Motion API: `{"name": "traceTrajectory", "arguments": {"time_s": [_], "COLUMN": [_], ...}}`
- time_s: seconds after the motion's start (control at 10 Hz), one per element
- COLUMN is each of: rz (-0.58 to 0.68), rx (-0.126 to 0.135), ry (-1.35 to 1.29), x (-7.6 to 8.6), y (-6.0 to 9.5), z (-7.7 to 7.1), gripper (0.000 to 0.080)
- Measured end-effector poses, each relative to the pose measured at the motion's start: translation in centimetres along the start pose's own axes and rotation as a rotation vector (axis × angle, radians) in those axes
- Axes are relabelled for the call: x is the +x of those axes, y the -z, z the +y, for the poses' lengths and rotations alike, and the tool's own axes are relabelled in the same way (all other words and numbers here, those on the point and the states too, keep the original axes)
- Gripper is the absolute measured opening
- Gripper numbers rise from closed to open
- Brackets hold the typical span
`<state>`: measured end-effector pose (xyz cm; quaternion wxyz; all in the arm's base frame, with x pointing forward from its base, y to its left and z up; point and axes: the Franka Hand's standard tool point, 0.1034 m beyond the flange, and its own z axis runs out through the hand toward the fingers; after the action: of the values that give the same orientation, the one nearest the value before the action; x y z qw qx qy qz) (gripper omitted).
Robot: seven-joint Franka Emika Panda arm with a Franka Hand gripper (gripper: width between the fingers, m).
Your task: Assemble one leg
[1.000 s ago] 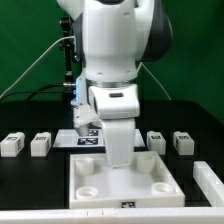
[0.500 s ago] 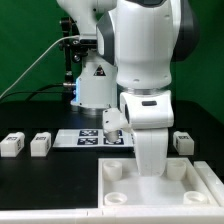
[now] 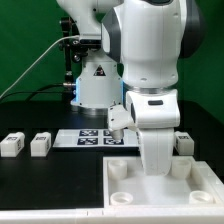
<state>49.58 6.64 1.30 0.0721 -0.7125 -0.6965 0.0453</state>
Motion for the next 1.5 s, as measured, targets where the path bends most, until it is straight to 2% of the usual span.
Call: {"name": "traceTrajectory", "arguments": {"time_s": [0.1,0.2,0.3,0.4,0.5,0.6,0.7,1.1,1.2,1.3,1.5], "rz": [0.000,0.000,0.000,0.000,0.000,0.000,0.000,0.000,-0.005,-0.011,-0.017], "rx": [0.000,0.000,0.000,0.000,0.000,0.000,0.000,-0.002,-0.012,-0.017,-0.010], "ry": [0.000,-0.001,-0.001,-0.002,-0.002,-0.003,-0.003,-0.006,-0.022,-0.097,-0.175], "x": [0.0,-0.1,-0.1,-0.1,-0.1,-0.1,-0.2,-0.2,-0.1,0.3,2.2], "y": [0.0,0.0,0.0,0.0,0.0,0.0,0.0,0.1,1.0,1.9,2.2], "z": [0.0,0.0,0.0,0.0,0.0,0.0,0.0,0.0,-0.2,-0.9,-2.8], "gripper": [0.0255,0.0255,0.0453,0.0583,0.0583,0.0635,0.0647,0.0649,0.0649,0.0649,0.0649]}}
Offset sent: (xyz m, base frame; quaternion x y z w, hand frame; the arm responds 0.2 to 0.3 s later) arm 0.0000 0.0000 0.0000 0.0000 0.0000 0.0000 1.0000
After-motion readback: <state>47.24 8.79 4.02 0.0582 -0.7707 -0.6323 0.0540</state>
